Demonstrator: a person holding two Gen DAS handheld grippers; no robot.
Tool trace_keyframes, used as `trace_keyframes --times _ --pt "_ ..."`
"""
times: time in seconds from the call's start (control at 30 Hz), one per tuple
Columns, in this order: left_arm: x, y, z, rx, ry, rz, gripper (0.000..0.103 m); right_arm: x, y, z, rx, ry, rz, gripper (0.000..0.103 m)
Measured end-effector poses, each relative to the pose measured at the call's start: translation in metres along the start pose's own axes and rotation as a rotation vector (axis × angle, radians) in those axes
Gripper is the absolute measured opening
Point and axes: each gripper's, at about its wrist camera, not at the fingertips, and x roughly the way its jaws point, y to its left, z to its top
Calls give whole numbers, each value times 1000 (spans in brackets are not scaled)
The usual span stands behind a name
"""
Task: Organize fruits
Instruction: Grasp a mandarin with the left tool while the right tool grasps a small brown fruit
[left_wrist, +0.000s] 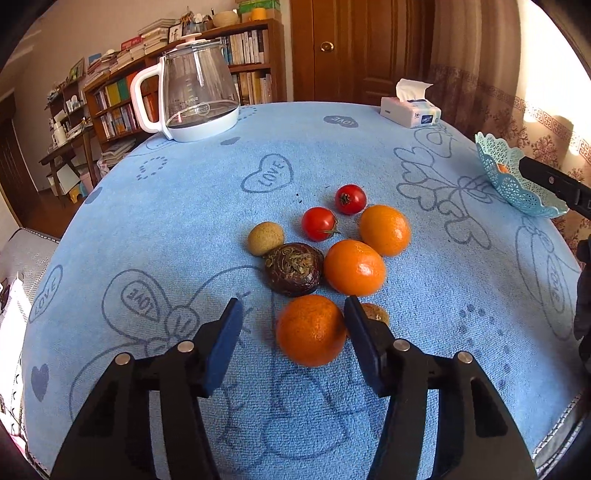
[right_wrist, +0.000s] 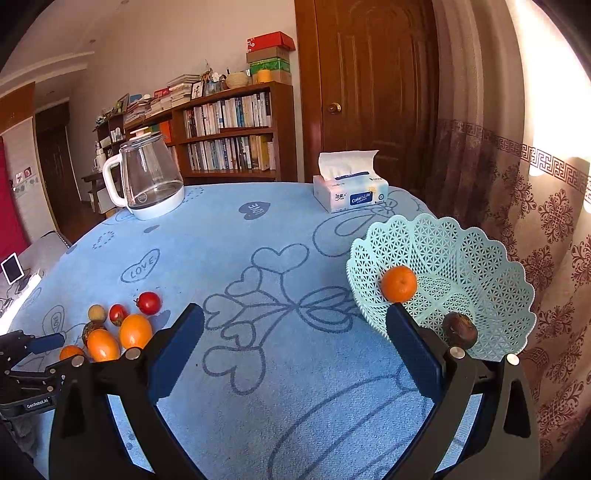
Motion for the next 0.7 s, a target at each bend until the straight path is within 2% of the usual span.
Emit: trace_keyframes --times 0.03,0.07,0.1,0.3,0.47,0.7 --pt "-1 0 0 -1 1 -19 47 1 0 0 4 5 7 100" --pt "-2 -1 -1 -5 4 -42 39 1 -1 -1 8 11 16 100" --pt "-3 -2 -2 -7 4 -53 38 2 -1 -1 13 16 26 100" --pt "-10 1 -6 -10 -17 -73 37 4 4 -5 22 47 82 100" --pt "-18 14 -6 -29 -38 -53 37 6 13 -10 33 83 139 100" --pt "-28 32 -7 -51 -60 -35 37 8 44 -18 79 167 309 100"
